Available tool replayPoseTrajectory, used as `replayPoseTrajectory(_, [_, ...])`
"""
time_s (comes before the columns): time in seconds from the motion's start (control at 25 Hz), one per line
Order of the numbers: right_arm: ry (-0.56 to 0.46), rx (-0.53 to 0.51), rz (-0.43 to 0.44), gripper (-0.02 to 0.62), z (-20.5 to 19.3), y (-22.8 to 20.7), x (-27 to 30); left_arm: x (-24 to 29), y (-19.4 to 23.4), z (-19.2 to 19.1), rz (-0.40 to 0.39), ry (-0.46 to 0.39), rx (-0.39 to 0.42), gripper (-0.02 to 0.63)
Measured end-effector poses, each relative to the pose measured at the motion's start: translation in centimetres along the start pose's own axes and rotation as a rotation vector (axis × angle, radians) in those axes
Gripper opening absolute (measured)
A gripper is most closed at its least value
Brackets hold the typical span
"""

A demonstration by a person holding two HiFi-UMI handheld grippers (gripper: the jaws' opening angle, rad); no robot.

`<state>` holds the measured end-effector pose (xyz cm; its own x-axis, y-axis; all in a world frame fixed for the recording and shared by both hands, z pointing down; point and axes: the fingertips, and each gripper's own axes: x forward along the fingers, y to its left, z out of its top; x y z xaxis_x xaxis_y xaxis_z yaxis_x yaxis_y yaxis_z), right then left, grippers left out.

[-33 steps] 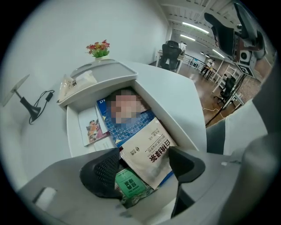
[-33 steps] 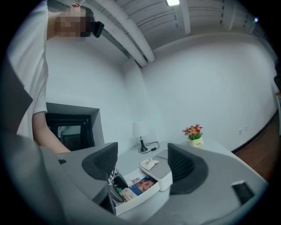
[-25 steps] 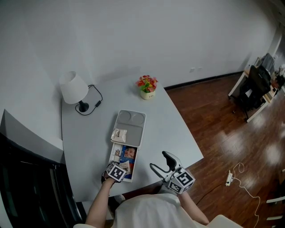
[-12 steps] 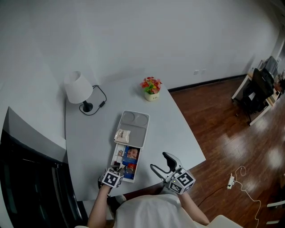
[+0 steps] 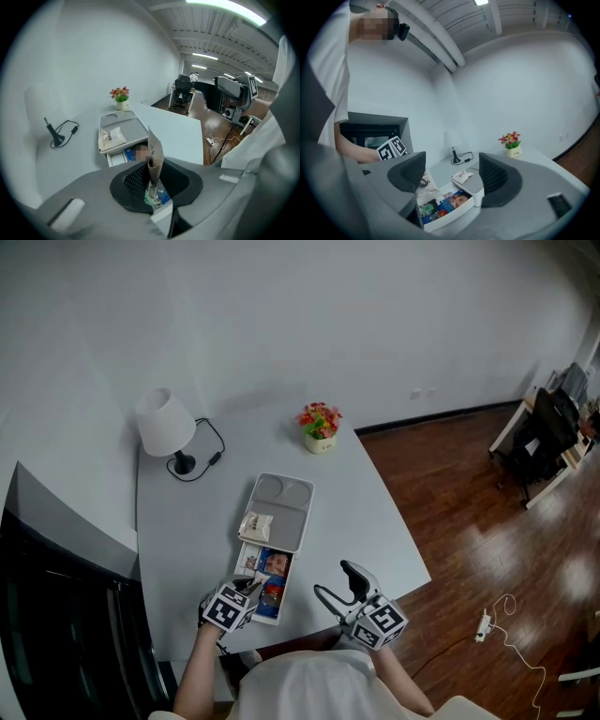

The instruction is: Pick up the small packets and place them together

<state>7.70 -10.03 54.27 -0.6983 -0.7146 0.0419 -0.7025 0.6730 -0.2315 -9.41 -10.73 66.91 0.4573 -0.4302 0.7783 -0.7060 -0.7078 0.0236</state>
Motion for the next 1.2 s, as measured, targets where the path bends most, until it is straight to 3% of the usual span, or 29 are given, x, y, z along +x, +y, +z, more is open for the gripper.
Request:
replayPoseTrajectory(0.2, [-0.009, 0.0, -0.018, 0.354, 0.4, -1.2, -0.3, 1.6, 1.1, 3.5, -0.043, 0.013, 0.115, 0.055])
replayPoseTrajectory(0.56, [-0.031, 0.015, -0.08, 0.354, 1.1, -4.3, -0.9, 7.2, 2.1, 7.8, -0.171, 0.16, 0.378, 0.057])
replayPoseTrajectory(0.8, [-0.03, 0.032, -0.122, 0.354, 1.2, -6.3, -1.1, 11.2, 3.1, 8.9, -0.258, 0.252, 0.449, 0.058])
replayPoseTrajectory(1.04, [-0.027, 0.038, -0.158, 0.354, 1.4, -7.8, -1.3, 13.4, 3.5, 8.7, -0.381, 0.355, 0.444, 0.069])
replayPoseTrajectory(1.2, [-0.02, 0.052, -0.173, 0.354, 1.1, -8.1, -1.3, 14.4, 4.4, 9.3, -0.397, 0.41, 0.505, 0.096])
